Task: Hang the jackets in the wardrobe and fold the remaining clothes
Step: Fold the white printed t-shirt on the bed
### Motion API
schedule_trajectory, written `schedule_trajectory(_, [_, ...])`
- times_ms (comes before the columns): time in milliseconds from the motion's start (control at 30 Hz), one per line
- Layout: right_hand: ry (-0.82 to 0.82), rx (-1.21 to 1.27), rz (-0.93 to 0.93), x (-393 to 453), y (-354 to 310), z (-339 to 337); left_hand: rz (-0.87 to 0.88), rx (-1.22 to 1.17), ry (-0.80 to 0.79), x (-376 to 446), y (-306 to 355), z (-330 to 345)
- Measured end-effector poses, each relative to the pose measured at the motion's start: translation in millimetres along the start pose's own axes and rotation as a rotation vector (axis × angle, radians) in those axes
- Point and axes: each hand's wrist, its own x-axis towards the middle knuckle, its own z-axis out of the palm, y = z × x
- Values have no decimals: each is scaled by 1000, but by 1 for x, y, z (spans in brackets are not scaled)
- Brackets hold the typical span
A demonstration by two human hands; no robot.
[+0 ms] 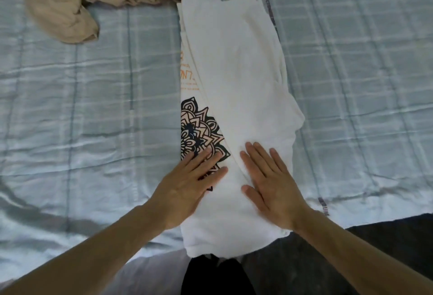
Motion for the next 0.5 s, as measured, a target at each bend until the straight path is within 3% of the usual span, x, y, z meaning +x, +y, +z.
schedule_trajectory(100, [56, 154, -92, -34, -2, 3, 67, -217, 156, -36, 6, 1])
schedule_trajectory(200, [41, 163, -160, -60, 0, 3, 103, -301, 182, -59, 4, -2])
schedule_trajectory(333, [-116, 32, -227, -67, 2, 1, 157, -261, 95, -61, -5, -6])
schedule_trajectory(400, [-177, -49, -249, -66, 3, -2, 194, -146, -32, -60, -8, -6])
schedule_trajectory(500, [-122, -52, -237, -65, 2, -5, 155, 20, -196, -58, -1, -5])
